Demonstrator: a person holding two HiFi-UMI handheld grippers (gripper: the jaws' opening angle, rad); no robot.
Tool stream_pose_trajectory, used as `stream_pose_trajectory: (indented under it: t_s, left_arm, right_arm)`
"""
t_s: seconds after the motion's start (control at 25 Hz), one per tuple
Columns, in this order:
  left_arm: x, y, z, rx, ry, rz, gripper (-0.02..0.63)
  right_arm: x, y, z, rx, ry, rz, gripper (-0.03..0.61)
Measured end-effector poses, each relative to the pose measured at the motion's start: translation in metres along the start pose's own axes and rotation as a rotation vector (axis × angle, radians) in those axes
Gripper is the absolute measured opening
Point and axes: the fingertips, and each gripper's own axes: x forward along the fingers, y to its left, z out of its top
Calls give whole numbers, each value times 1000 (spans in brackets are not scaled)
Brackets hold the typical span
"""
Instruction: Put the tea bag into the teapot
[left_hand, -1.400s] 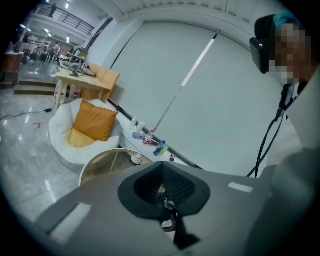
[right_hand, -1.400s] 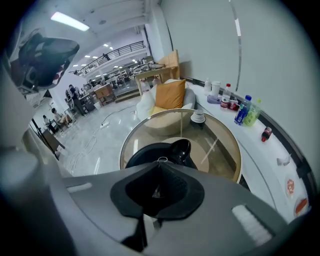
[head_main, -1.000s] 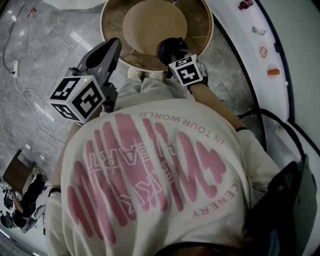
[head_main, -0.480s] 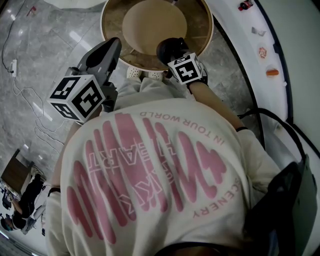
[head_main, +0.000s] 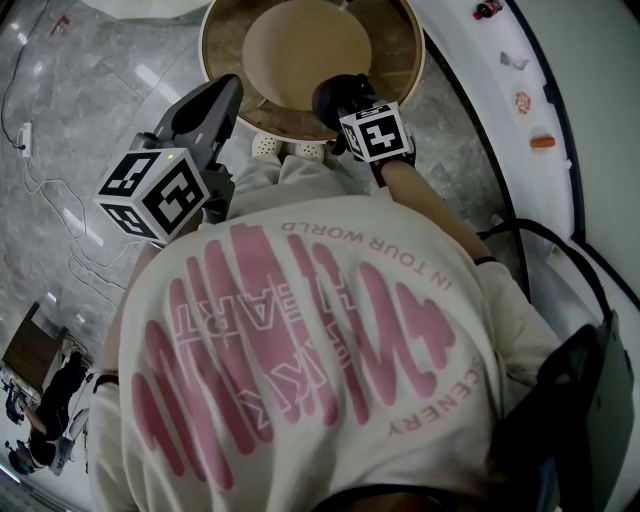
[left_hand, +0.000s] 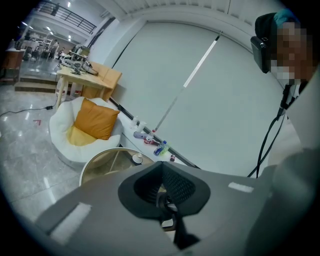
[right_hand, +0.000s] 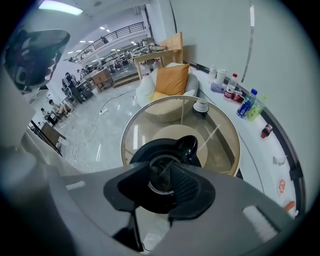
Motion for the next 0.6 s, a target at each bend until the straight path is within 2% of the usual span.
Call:
stream_pose_trajectory:
  t_s: [0.36,0.6]
  left_arm:
    - [2,-2,2,7,1,-28,17]
    - [8,-9,6,19,7,-82,17]
  right_arm:
    - [-17,2,-1,40,-38,-1,120]
    - [-51,14,16,221,-151,55,13]
